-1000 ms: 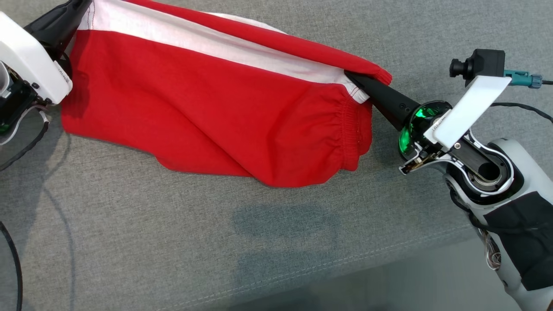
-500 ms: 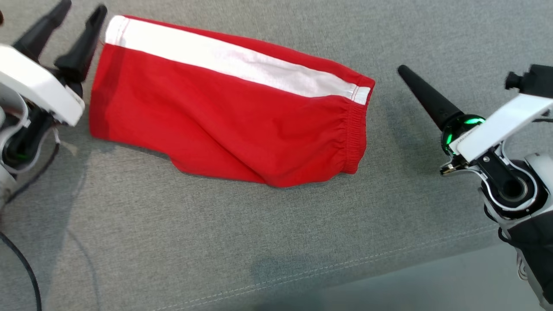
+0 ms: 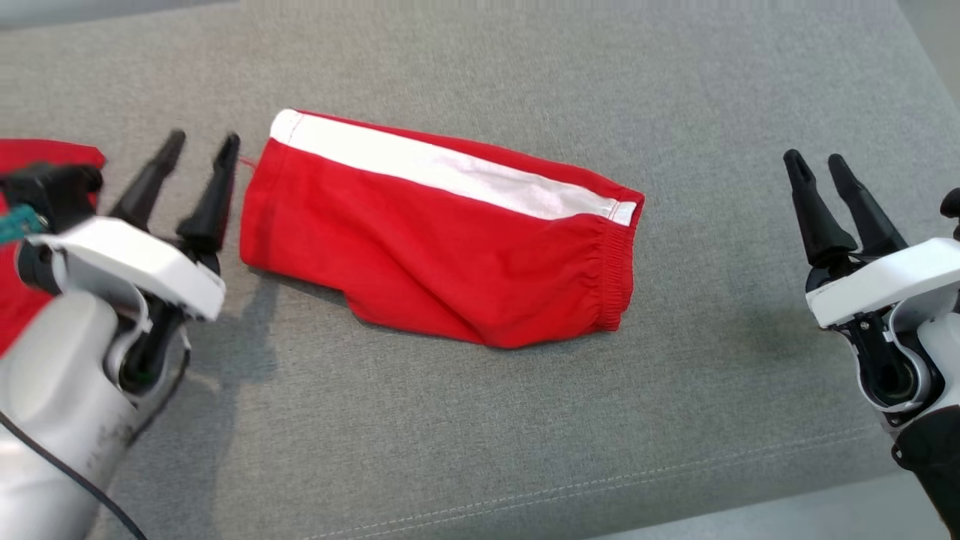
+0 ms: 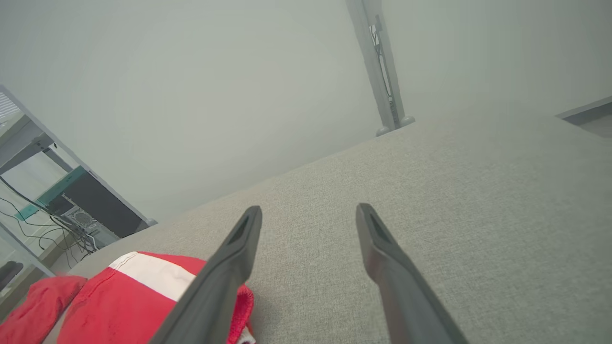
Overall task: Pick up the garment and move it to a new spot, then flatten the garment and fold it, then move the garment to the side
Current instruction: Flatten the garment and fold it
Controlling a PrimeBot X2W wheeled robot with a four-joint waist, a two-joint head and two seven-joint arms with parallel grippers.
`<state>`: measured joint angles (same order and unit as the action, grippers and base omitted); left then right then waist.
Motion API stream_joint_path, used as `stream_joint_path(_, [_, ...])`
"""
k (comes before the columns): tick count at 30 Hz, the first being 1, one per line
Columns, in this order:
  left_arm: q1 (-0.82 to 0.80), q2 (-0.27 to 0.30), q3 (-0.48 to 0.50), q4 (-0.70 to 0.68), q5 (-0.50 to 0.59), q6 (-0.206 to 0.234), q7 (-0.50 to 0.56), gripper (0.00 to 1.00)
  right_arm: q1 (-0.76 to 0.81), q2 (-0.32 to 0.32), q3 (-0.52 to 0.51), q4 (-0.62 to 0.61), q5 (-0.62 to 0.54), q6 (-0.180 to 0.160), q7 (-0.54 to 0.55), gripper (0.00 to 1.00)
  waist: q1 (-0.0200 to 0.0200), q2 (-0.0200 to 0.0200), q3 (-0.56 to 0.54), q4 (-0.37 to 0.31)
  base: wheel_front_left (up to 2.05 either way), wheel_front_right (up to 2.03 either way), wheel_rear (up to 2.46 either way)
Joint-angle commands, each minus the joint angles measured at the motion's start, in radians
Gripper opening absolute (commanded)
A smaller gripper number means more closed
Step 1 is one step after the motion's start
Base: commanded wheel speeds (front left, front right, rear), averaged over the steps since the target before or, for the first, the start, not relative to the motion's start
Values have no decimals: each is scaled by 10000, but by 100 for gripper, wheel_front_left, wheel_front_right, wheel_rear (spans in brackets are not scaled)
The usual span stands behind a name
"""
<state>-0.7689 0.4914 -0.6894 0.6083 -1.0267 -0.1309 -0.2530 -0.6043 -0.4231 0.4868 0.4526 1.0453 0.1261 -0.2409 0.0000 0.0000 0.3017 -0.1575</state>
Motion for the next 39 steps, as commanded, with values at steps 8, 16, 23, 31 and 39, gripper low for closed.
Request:
stream_joint_path(8, [1789, -744, 2366, -690, 1845, 2, -86, 100, 866, 563, -2075, -92, -3746, 46, -205, 100, 0, 0, -868, 385, 0, 0, 0])
stream_joint_path(16, [2757, -1627, 3503, -496, 2567, 2, -87, 100, 2043, 1835, -3950, -722, -6909, 46, -207, 100, 0, 0, -1073, 432, 0, 0, 0])
stream_joint_path(23, [2497, -1939, 3676, 450, 2444, 2, -87, 100, 2582, 2584, -4383, -872, -7641, 46, -207, 100, 0, 0, -751, 163, 0, 0, 0])
stream_joint_path(31, [1691, -1880, 3428, 1400, 2191, 2, -87, 100, 2598, 2825, -4447, -1040, -7814, 46, -208, 100, 0, 0, -196, -282, 0, 0, 0])
stream_joint_path(39, [983, -1895, 3259, 2654, 2002, 2, -87, 100, 2494, 2968, -4325, -1032, -7925, 46, -208, 100, 0, 0, 263, -767, 0, 0, 0])
